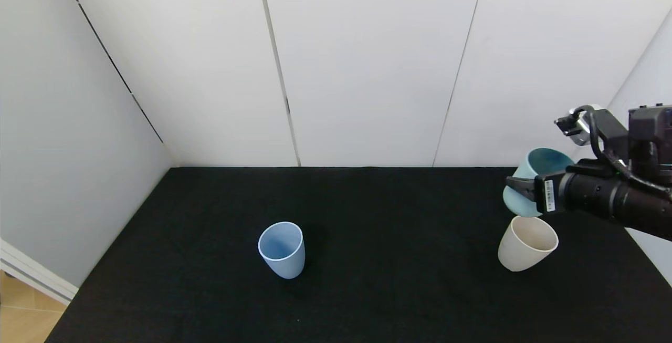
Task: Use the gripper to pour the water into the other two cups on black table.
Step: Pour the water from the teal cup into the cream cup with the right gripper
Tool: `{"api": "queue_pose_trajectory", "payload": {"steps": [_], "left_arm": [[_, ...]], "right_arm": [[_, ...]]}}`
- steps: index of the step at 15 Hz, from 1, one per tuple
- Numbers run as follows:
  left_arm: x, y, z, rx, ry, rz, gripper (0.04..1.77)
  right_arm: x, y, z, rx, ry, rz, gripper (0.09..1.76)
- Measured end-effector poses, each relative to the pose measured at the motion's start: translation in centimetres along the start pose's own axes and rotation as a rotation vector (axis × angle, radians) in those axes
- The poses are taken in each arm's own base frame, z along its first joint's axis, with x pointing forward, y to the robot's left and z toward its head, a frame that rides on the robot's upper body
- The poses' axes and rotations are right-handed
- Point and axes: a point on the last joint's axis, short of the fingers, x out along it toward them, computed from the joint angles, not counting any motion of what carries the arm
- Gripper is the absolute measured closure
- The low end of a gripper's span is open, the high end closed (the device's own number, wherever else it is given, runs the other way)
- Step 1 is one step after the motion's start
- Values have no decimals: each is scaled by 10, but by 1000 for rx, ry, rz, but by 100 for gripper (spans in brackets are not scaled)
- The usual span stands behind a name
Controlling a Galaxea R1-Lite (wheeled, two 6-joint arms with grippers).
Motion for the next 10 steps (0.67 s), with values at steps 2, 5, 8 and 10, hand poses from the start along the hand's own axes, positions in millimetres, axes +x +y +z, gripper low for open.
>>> {"api": "queue_pose_trajectory", "payload": {"steps": [2, 5, 8, 10], "left_arm": [[0, 0, 0, 0, 0, 0, 9], [0, 0, 0, 0, 0, 0, 9], [0, 0, 0, 0, 0, 0, 9], [0, 0, 0, 0, 0, 0, 9]], "right_arm": [[-8, -17, -9, -50, 22, -56, 61], [-20, -35, -28, -182, 76, -114, 61], [-29, -45, -39, -251, 108, -148, 61], [-31, -50, -43, -283, 128, -163, 61]]}}
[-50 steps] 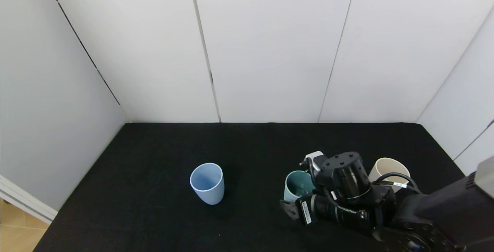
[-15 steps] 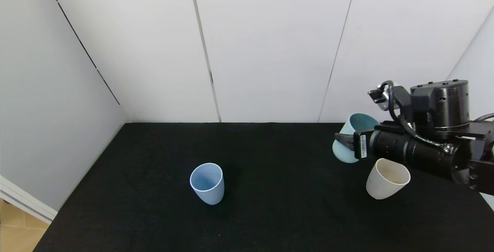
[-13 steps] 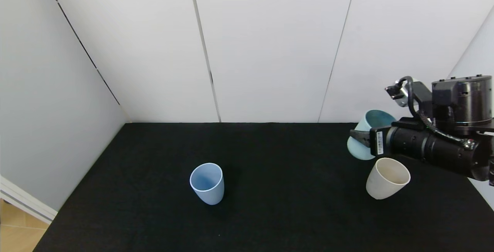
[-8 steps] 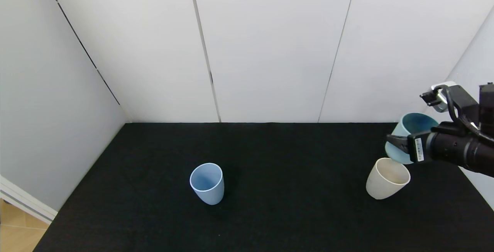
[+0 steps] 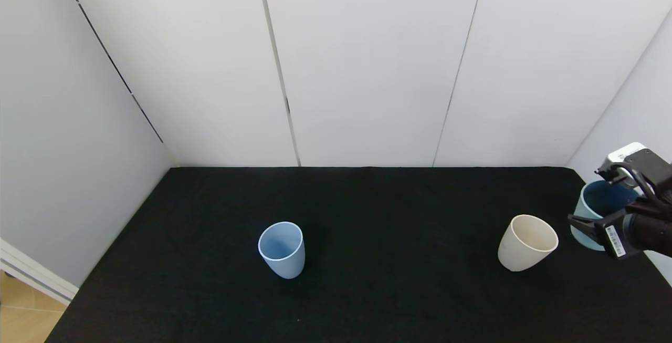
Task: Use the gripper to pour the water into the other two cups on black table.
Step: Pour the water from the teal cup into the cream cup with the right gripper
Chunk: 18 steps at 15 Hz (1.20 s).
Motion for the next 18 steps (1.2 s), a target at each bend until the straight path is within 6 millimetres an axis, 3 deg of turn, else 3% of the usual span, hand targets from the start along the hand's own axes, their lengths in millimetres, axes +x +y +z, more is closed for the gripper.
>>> {"api": "queue_pose_trajectory", "payload": {"steps": [9, 18], "left_arm": [[0, 0, 0, 0, 0, 0, 9], [0, 0, 0, 0, 0, 0, 9]], "right_arm": [[7, 2, -20, -278, 109, 22, 62], [19, 7, -20, -505, 165, 0, 62]]}}
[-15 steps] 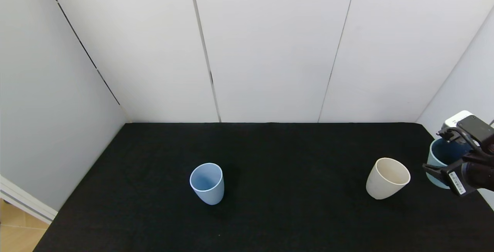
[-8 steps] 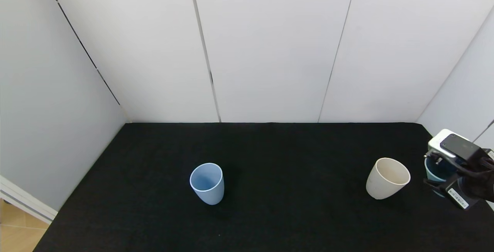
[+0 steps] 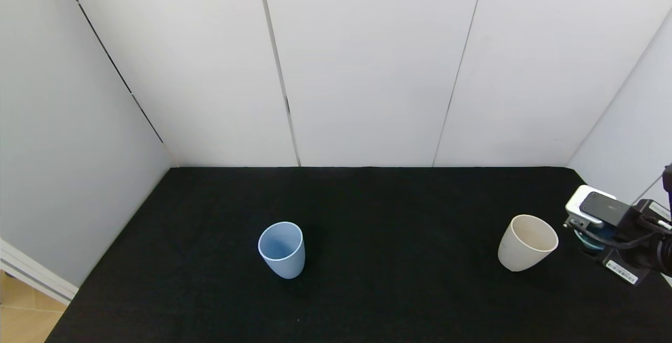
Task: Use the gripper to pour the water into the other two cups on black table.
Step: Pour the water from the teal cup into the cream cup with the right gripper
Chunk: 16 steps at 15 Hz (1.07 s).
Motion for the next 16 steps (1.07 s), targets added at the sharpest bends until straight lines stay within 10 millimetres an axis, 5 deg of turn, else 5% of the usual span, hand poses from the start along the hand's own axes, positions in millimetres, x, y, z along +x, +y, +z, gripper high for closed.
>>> {"api": "queue_pose_trajectory", "payload": {"steps": [16], "left_arm": [[0, 0, 0, 0, 0, 0, 9]], "right_arm": [[27, 5, 25, -316, 56, -5, 62]]}}
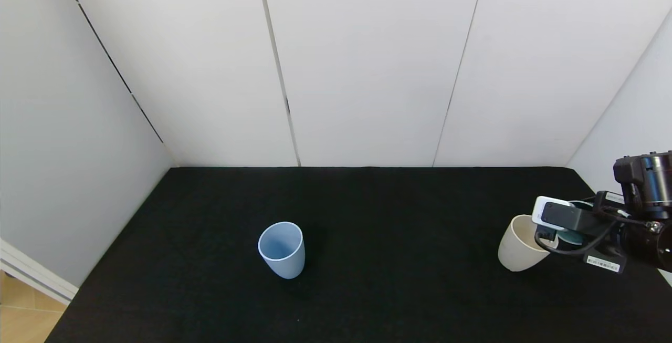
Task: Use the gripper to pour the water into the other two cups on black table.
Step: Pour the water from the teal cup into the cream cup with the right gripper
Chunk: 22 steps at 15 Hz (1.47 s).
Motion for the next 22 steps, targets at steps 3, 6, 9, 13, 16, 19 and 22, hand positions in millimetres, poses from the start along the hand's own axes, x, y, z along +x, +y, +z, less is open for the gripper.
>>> {"api": "queue_pose_trajectory", "payload": {"steps": [3, 6, 9, 13, 16, 19, 22], "left_arm": [[0, 0, 0, 0, 0, 0, 9], [0, 0, 0, 0, 0, 0, 9], [0, 0, 0, 0, 0, 0, 9], [0, 0, 0, 0, 0, 0, 9], [0, 0, 0, 0, 0, 0, 9], [0, 0, 0, 0, 0, 0, 9], [0, 0, 0, 0, 0, 0, 9]], "right_arm": [[1, -4, 2, -57, -3, -11, 62], [0, -9, 3, -107, 34, -45, 62], [-1, -15, 5, -166, 39, -64, 62], [-1, -20, 6, -246, 69, -87, 62], [-1, -21, 7, -280, 83, -94, 62], [-1, -23, 9, -310, 97, -103, 62], [-1, -24, 10, -339, 98, -108, 62]]}}
